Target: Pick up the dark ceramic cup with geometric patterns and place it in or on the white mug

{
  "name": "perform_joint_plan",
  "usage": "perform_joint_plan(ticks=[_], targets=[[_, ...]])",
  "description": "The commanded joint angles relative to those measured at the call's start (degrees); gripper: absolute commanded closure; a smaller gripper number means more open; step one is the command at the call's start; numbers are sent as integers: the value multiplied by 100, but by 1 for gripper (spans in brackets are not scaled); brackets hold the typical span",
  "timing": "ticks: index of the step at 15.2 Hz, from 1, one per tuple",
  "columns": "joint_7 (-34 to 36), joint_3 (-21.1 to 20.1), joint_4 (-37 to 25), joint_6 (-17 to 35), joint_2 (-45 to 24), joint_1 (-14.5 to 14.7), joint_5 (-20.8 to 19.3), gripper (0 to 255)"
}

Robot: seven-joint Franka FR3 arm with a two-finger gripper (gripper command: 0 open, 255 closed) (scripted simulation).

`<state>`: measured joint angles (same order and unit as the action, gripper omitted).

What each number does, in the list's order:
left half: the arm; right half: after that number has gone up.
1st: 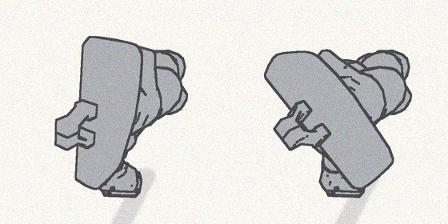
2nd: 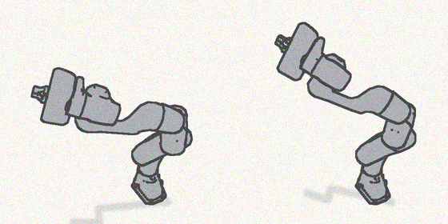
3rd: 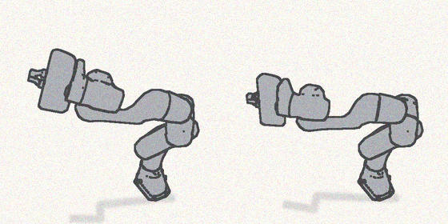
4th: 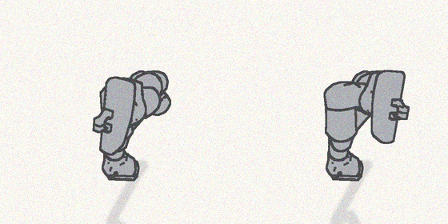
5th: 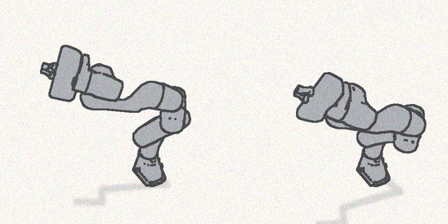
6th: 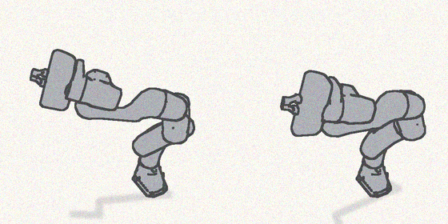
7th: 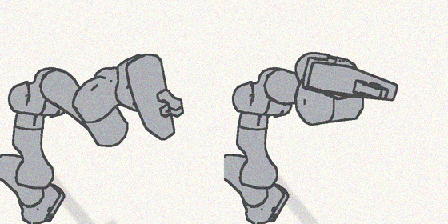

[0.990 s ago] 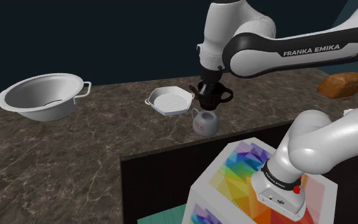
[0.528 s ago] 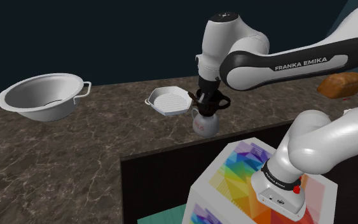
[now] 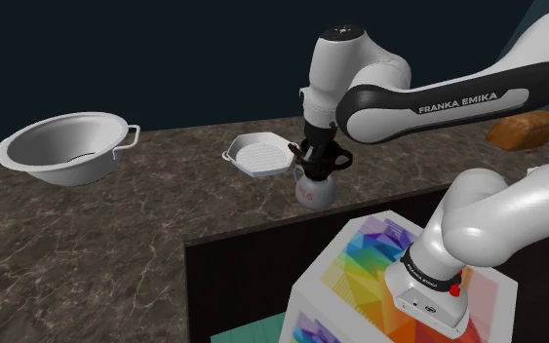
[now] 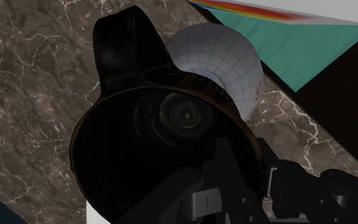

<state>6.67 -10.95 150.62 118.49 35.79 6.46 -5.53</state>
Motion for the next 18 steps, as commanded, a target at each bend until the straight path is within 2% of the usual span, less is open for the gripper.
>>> perform_joint_plan(ticks=[1,6,10,18], targets=[[0,0,0,1,2,0,0,0],[0,0,0,2,2,0,-1,0],[-38,-22,-585,-802,217,66,79,0],[-38,-22,-584,-801,218,66,79,0]])
